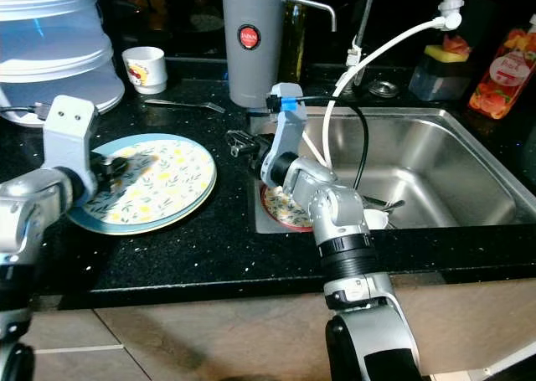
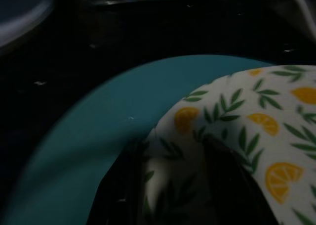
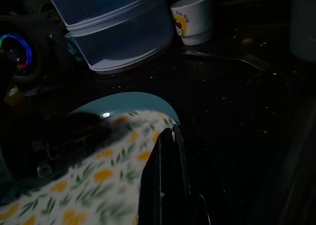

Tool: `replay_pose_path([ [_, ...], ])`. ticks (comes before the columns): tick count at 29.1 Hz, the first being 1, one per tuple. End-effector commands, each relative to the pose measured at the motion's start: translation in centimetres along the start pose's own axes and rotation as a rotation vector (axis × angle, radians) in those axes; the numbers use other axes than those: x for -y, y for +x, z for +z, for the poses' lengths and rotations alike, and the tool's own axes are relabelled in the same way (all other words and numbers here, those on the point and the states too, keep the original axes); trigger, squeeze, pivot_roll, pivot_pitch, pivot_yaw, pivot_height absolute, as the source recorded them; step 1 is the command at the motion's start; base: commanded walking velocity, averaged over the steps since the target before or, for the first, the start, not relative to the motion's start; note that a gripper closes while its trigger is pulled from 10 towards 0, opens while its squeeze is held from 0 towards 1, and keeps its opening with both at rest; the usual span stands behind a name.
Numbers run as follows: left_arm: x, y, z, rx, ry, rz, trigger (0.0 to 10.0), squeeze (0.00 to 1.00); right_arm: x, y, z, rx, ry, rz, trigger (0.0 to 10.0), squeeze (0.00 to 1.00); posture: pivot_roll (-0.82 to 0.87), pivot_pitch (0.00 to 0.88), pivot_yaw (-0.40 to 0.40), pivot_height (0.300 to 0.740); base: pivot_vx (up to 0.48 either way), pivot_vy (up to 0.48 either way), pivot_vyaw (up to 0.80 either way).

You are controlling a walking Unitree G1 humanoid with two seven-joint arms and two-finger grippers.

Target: Kitchen organization

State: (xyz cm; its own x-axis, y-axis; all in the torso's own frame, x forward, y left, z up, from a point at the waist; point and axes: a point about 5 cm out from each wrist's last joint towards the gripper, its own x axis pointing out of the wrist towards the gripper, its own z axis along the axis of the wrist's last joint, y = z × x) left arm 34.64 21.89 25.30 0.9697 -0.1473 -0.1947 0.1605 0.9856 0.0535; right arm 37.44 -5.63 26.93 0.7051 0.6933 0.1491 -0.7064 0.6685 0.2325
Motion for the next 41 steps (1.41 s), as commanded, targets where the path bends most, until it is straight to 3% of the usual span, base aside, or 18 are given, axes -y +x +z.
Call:
replay_pose_path([
  [1, 0.4, 0.3, 0.3, 0.017, -0.04, -0.014, 10.0, 0.0, 0.1, 0.0, 0.0, 0.003, -0.005, -0.002, 10.0, 0.0, 0.1, 0.092, -0.034, 0.74, 0.0, 0.0, 0.0],
  [6, -0.1, 0.3, 1.1, 0.044, -0.064, 0.029, 10.0, 0.0, 0.2, 0.1, 0.1, 0.005, -0.008, -0.002, 10.0, 0.0, 0.11, 0.094, -0.035, 0.74, 0.0, 0.0, 0.0],
  [8, -0.1, 0.3, 1.0, 0.036, -0.075, 0.021, 9.7, 0.0, 0.2, 0.1, 0.2, 0.005, -0.01, 0.0, 10.0, 0.0, 0.11, 0.094, -0.035, 0.74, 0.0, 0.0, 0.0],
  [15, 0.0, 0.4, 0.6, 0.019, -0.096, 0.024, 10.0, 0.0, 0.2, 0.2, 0.2, -0.009, -0.009, 0.001, 10.0, 0.0, 0.1, 0.096, -0.036, 0.74, 0.0, 0.0, 0.0],
  [16, 0.0, 0.4, 0.5, 0.013, -0.097, 0.03, 10.0, 0.0, 0.2, 0.1, 0.0, -0.038, -0.003, 0.012, 10.0, 0.55, 0.1, 0.096, -0.036, 0.74, 0.0, 0.0, 0.0],
  [17, 0.0, 0.4, 0.5, 0.013, -0.097, 0.03, 10.0, 0.0, 0.2, 0.1, 0.0, -0.038, -0.003, 0.012, 10.0, 0.55, 0.1, 0.096, -0.036, 0.74, 0.0, 0.0, 0.0],
  [18, 0.0, 0.4, 0.4, 0.011, -0.099, 0.03, 10.0, 0.0, 0.1, 0.1, -0.3, -0.069, 0.001, 0.018, 10.0, 1.0, 0.1, 0.096, -0.038, 0.74, 0.0, 0.0, 0.0],
  [21, 0.0, 0.4, 0.3, 0.006, -0.1, 0.031, 10.0, 0.0, -0.1, -0.1, -1.5, -0.176, -0.015, 0.043, 10.0, 1.0, 0.1, 0.097, -0.04, 0.74, 0.0, 0.0, 0.0],
  [27, 0.2, 0.4, 0.2, 0.0, -0.098, 0.023, 10.0, 0.0, 0.3, -0.4, -2.2, -0.264, -0.056, 0.022, 10.0, 1.0, 0.1, 0.098, -0.041, 0.74, 0.0, 0.0, 0.0],
  [28, 0.2, 0.4, 0.2, -0.001, -0.098, 0.021, 10.0, 0.0, 0.4, -0.6, -2.4, -0.284, -0.052, 0.021, 10.0, 0.0, 0.1, 0.1, -0.039, 0.74, 0.0, 0.0, 0.0],
  [35, 0.4, 0.4, 0.2, -0.002, -0.098, 0.01, 10.0, 0.0, 0.2, -1.1, -2.7, -0.332, 0.032, 0.071, 10.0, 0.0, 0.1, 0.099, -0.039, 0.74, 0.0, 0.0, 0.0],
  [36, 0.4, 0.4, 0.2, -0.002, -0.099, 0.009, 10.0, 0.0, 0.0, -1.1, -2.8, -0.333, 0.056, 0.088, 10.0, 0.0, 0.1, 0.099, -0.039, 0.74, 0.0, 0.0, 0.0],
  [37, 0.4, 0.4, 0.2, -0.003, -0.099, 0.007, 10.0, 0.0, -0.7, -1.1, -2.6, -0.311, 0.16, 0.145, 10.0, 0.0, 0.1, 0.099, -0.039, 0.74, 0.0, 0.0, 0.0],
  [41, 0.5, 0.4, 0.2, -0.004, -0.1, 0.006, 10.0, 0.0, -1.2, -1.0, -2.2, -0.288, 0.238, 0.19, 10.0, 0.0, 0.1, 0.099, -0.039, 0.74, 0.0, 0.0, 0.0],
])
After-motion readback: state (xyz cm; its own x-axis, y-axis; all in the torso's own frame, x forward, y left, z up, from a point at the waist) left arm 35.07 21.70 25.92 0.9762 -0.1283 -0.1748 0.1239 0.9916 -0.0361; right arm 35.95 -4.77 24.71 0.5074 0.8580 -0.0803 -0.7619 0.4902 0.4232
